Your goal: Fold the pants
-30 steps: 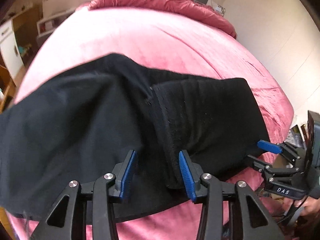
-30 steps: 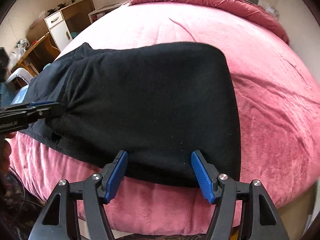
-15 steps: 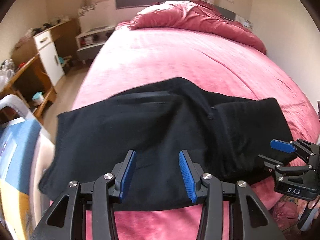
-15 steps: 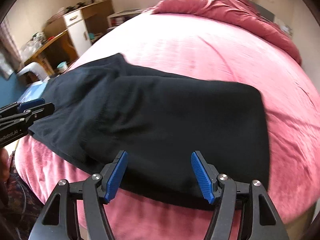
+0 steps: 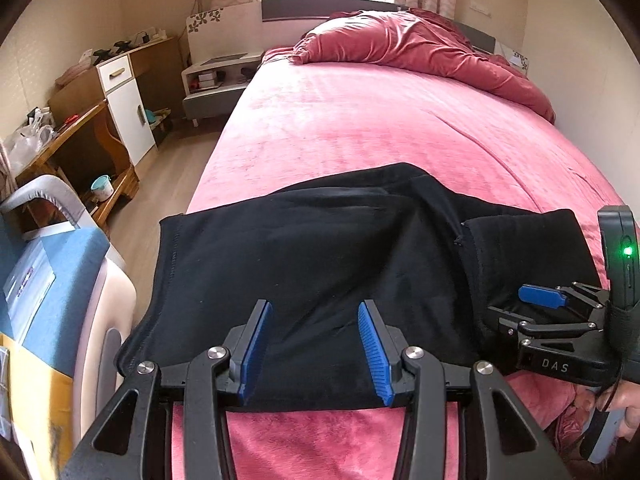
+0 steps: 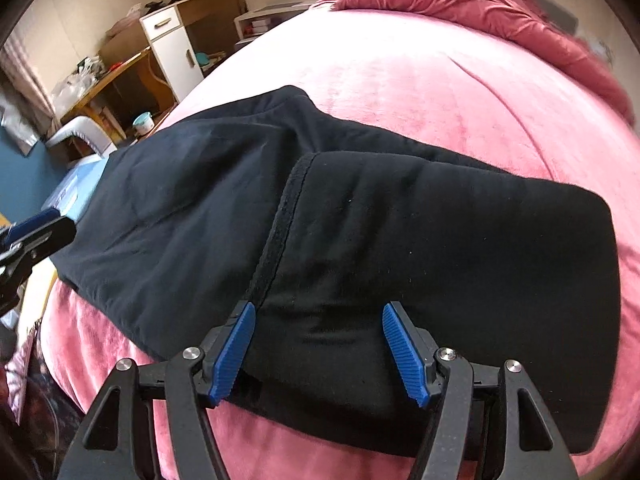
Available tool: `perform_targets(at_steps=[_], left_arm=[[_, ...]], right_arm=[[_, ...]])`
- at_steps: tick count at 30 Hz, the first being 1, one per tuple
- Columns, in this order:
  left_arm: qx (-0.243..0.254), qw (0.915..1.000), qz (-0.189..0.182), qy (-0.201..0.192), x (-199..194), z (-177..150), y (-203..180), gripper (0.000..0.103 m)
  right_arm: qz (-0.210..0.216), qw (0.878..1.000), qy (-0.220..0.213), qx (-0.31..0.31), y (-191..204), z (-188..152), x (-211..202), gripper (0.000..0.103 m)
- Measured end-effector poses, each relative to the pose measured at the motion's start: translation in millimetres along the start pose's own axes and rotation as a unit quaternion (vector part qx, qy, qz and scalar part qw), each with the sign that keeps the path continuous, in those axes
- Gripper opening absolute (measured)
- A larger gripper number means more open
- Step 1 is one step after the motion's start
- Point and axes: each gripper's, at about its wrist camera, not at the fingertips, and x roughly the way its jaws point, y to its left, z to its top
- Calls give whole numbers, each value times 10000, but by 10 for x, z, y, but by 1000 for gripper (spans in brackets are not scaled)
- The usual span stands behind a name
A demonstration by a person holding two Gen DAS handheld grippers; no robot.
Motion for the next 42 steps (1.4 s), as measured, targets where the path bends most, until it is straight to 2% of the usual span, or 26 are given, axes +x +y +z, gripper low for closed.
perform_targets(at_steps=[9,11,15,18,19,22,25,27,30,35,38,40,42], left_arm=[[-187,9997,-38,152,72,-22,211,46],[-332,9993,-53,183,74,5,424,46],[-1049,9937,-254,316,103,63,1116,46],[-1698,9832,-388,545,213,15,1699,46],[-2040,9751,-511,702,287,-42,1915,46],[-2578,9578,-788,994,439,-198,2203,46],[-2779,9472,-991,1254,551,-328,2242,46],[-2793,9445,-1029,1388,597,-395,2193,46],[-2803,9417,-1100,1505,634,-447,2141,46],[-3034,9288,-1276,1702,715,-515,2137,46],[-3098,9264,-1262,1729,728,-551,2123,46],[-3230,9213,-1242,1772,750,-577,2129,46],[-3259,9209,-1222,1755,742,-579,2133,46]], right_arm=[[-166,9997,5,-194,134,-47,-21,68],[-206,9992,5,-336,177,-75,-32,68],[-140,9997,-14,-179,146,-83,-30,68],[-146,9998,-46,-152,147,-99,-20,68],[-156,9997,-56,-160,147,-104,-18,68],[-152,9998,-55,-129,147,-109,-20,69],[-150,9998,-40,-112,129,-106,-23,70],[-145,9998,-33,-98,123,-97,-13,71],[-81,9999,15,-95,117,-73,22,81],[-250,9991,9,-332,209,-107,49,83],[-248,9990,16,-361,212,-108,36,84],[-239,9991,28,-342,199,-104,35,84],[-220,9993,21,-315,186,-99,24,84]])
